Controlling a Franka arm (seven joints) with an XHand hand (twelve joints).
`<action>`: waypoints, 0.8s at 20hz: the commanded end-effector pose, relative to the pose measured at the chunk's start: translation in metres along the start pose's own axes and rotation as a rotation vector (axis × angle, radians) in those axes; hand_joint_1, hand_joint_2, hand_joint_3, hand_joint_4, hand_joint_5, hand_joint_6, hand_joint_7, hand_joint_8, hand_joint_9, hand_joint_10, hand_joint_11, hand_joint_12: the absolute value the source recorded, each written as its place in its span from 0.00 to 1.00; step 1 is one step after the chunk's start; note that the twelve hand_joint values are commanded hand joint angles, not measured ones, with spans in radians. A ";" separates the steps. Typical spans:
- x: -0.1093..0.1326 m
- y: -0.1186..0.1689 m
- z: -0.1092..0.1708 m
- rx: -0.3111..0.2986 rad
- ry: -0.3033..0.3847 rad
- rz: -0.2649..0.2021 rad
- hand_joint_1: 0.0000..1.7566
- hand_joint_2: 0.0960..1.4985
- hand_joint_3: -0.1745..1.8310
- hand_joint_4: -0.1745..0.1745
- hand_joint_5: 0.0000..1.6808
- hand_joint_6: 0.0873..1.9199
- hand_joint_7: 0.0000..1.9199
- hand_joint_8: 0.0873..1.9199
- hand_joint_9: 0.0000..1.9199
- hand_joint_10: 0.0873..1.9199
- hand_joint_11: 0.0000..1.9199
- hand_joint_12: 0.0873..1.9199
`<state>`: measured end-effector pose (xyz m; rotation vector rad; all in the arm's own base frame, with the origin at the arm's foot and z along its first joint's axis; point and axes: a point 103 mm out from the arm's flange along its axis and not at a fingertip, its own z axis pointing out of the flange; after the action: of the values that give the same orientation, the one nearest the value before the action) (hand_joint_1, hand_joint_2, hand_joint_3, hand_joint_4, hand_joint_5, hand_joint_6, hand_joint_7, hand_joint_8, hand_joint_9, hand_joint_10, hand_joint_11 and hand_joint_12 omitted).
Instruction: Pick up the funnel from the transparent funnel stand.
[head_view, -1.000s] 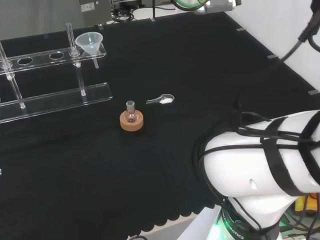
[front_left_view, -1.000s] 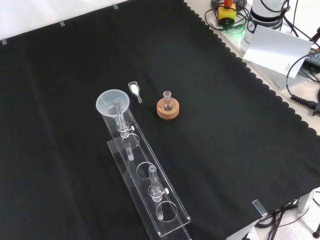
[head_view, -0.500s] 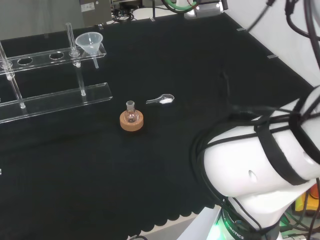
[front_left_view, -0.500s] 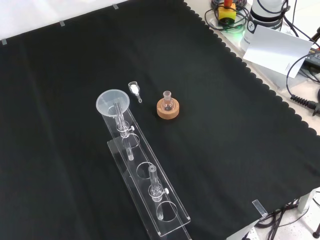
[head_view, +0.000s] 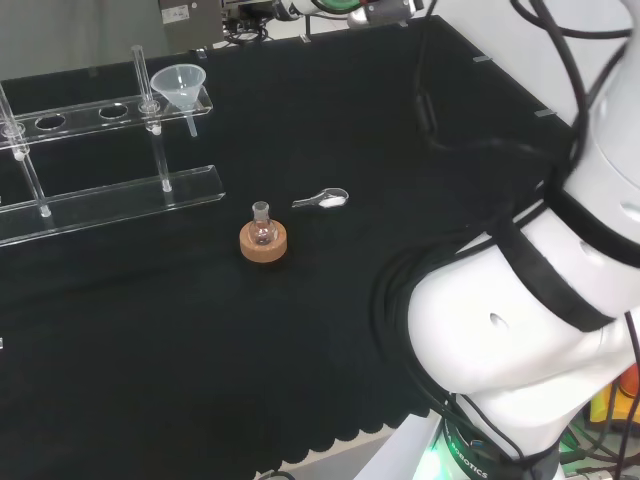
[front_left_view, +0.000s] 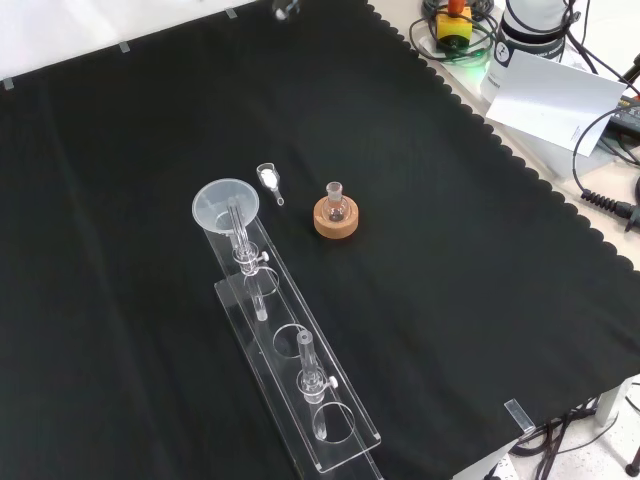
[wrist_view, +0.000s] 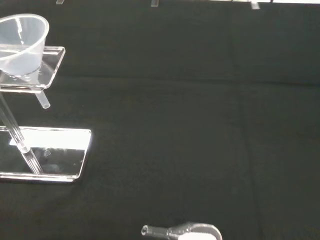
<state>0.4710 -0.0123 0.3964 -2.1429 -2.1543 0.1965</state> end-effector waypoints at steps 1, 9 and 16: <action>0.016 0.059 0.017 0.068 -0.033 -0.091 0.27 0.60 0.21 0.43 0.13 0.00 0.04 0.29 0.17 0.33 0.10 0.70; 0.053 0.091 0.040 0.157 -0.050 -0.152 0.28 0.59 0.21 0.42 0.12 0.00 0.01 0.29 0.14 0.32 0.10 0.70; 0.081 0.110 0.041 0.215 -0.107 -0.204 0.28 0.54 0.21 0.39 0.10 0.00 0.00 0.27 0.11 0.34 0.09 0.72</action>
<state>0.5639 0.0368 0.3401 -1.9180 -2.2301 0.4018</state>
